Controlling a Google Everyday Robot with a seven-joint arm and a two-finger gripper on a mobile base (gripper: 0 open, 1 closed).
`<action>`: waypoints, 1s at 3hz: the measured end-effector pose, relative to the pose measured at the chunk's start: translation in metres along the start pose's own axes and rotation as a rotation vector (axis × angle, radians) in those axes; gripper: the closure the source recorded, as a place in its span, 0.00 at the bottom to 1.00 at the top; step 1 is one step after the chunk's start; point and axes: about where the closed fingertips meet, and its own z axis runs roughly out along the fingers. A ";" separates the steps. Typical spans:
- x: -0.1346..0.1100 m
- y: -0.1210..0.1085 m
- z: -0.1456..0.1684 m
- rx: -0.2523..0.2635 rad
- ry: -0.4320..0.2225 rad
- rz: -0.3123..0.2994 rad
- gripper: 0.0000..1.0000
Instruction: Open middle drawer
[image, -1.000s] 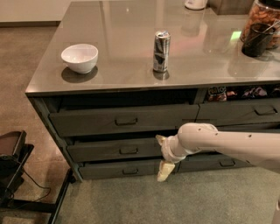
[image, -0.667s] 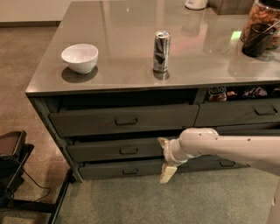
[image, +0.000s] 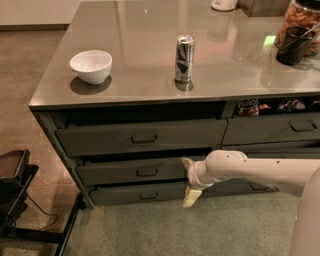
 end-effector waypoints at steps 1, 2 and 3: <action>0.008 -0.012 0.020 0.004 -0.028 0.005 0.00; 0.012 -0.027 0.037 0.008 -0.052 0.005 0.00; 0.010 -0.039 0.055 0.005 -0.075 -0.003 0.00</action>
Offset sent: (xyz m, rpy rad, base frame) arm 0.0632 0.0050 -0.0407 0.0774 -0.0209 0.0066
